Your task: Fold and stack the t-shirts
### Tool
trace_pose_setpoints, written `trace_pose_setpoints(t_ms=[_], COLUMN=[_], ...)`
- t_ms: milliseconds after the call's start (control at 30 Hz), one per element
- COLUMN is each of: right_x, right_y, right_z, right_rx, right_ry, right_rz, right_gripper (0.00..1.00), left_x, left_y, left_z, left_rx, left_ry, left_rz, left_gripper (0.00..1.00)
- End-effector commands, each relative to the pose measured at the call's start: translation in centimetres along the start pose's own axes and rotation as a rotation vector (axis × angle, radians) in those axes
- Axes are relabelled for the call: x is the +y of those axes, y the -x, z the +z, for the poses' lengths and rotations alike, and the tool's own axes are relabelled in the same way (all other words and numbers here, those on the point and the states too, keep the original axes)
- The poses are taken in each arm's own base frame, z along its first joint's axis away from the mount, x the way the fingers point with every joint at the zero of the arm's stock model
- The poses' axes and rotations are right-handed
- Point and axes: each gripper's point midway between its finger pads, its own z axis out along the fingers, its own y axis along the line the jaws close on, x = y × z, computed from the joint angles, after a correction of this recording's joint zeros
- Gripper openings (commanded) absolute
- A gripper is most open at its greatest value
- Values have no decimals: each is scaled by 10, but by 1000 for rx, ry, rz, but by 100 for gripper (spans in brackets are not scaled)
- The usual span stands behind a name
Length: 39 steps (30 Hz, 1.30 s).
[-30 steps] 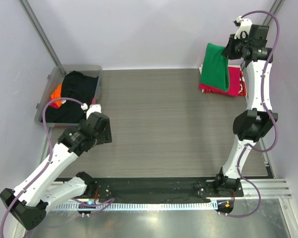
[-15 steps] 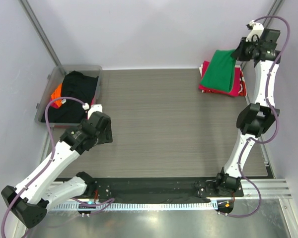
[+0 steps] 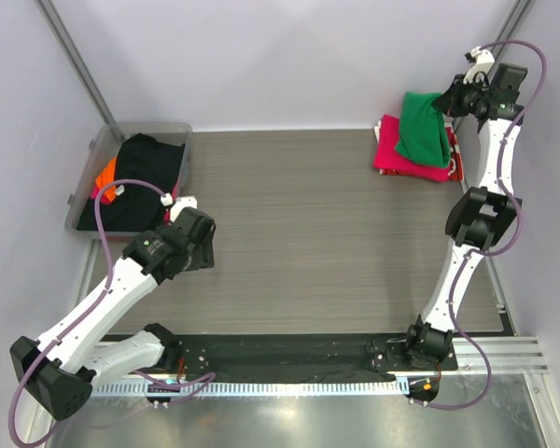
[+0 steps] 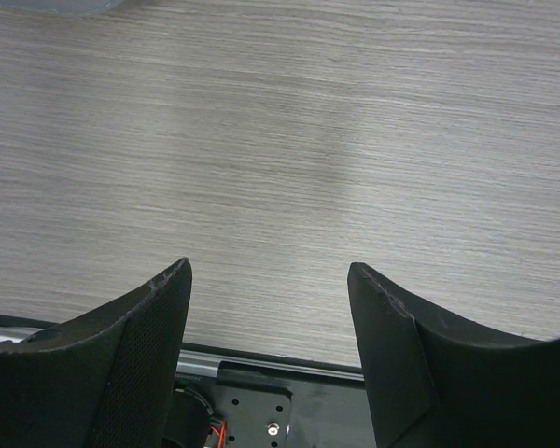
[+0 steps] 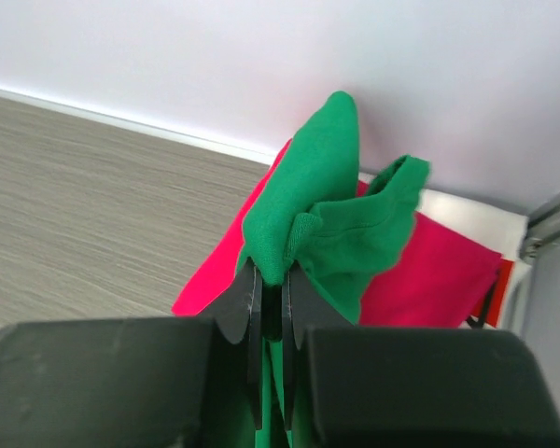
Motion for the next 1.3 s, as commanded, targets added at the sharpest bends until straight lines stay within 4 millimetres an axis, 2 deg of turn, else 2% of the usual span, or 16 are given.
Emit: trace_pose_setpoints(t_ms=[0, 67, 133, 167, 233, 333, 500, 633, 767, 800, 867, 933, 1000, 1033, 1133, 1267], right_x=[15, 29, 55, 63, 85, 116, 146, 143, 122, 113, 95, 70, 36, 5, -46, -84], right_y=[55, 62, 87, 83, 101, 108, 93, 83, 70, 55, 49, 19, 14, -5, -43, -65], right_z=[-14, -15, -27, -26, -41, -53, -63, -62, -44, -29, -21, 3, 8, 26, 59, 76], right_rx=[-151, -176, -232, -223, -251, -256, -226, -211, -191, -167, -162, -124, -134, -119, -113, -103], right_ry=[74, 121, 164, 178, 204, 271, 351, 337, 311, 324, 311, 300, 237, 180, 49, -111], right_rz=[-100, -72, -121, -116, -148, -150, -125, -130, -120, -91, -77, -42, -68, -61, -49, -77], right_gripper=[1, 1, 1, 1, 1, 1, 1, 1, 1, 1, 1, 1, 1, 1, 1, 1], left_x=[2, 2, 2, 2, 4, 4, 4, 3, 3, 3, 3, 2, 2, 1, 1, 2], left_y=[11, 11, 11, 11, 13, 14, 14, 15, 15, 15, 15, 14, 13, 12, 11, 8], left_z=[0, 1, 0, 0, -2, -4, -7, -8, -9, -9, -8, -6, -4, -2, 1, 5], left_rx=[-38, -34, -36, -36, -48, -61, -71, -73, -77, -75, -73, -64, -54, -46, -34, -14], left_ry=[24, 31, 31, 33, 28, 19, 3, -6, -8, -7, -4, 2, 9, 16, 26, 51], left_rz=[-26, -24, -26, -27, -36, -44, -48, -48, -50, -50, -49, -44, -37, -29, -23, -14], left_gripper=[69, 68, 68, 68, 68, 68, 68, 68, 69, 68, 69, 69, 68, 69, 68, 68])
